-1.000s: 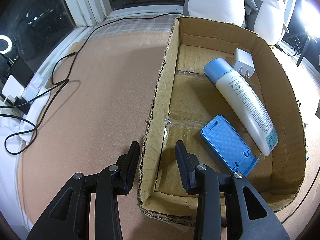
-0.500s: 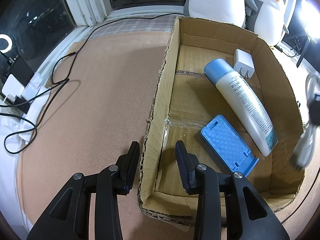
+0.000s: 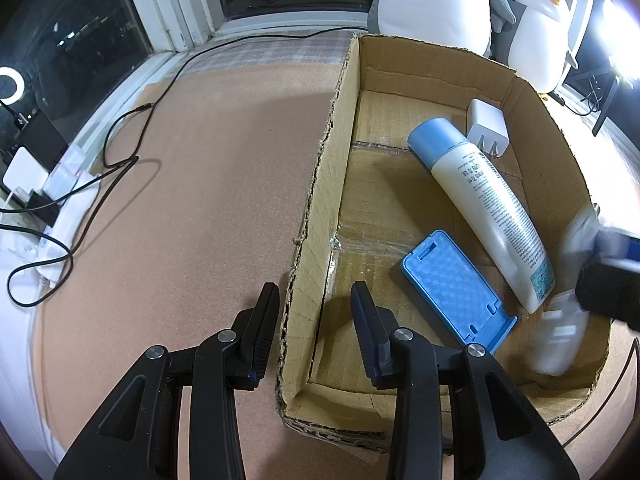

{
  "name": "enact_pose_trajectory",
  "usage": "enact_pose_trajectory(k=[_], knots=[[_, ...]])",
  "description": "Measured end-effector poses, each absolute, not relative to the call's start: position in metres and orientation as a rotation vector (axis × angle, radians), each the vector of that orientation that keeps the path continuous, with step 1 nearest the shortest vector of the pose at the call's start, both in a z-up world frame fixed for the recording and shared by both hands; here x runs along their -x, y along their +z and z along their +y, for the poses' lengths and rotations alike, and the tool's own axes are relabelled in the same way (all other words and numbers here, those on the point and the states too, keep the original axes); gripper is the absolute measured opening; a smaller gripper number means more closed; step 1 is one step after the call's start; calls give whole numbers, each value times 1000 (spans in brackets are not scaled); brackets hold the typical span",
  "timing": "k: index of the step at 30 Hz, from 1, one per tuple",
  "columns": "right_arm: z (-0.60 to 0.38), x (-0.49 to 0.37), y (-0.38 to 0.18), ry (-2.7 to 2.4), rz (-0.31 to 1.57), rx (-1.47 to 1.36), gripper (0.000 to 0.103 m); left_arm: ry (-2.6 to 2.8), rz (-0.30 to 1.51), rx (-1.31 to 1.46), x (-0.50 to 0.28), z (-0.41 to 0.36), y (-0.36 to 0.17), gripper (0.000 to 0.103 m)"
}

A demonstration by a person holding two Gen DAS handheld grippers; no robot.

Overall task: Organize rigid objects
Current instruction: 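Lift the white cable with the right gripper and drop it into the box, then move the right gripper back and close it on the blue round lid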

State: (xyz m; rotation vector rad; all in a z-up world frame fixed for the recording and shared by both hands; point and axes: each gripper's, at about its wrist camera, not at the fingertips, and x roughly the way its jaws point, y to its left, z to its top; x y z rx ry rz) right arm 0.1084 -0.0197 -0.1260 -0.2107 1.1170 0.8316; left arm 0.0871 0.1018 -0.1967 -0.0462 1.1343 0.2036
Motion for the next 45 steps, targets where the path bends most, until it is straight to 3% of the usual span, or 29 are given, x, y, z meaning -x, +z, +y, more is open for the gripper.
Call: enact_pose_trajectory(k=[3,4,22,32,45], knots=[[-21,-108,-123,810,1093,211,45,203,1135,45,-87,102,-198,36],[-22,-109,-122,807,1088,207,50,204,1134,45,-87,102,-198,36],[-103,-163,-108,641,1115,63,50,204,1134,44,-87,100,-197,36],[-153,-210,-137,514,1211,90,51,204,1135,43,-87,100,-197,36],[-139,-228,-188,480,1314,282,51,202,1134,47,-87,100,-198,36]])
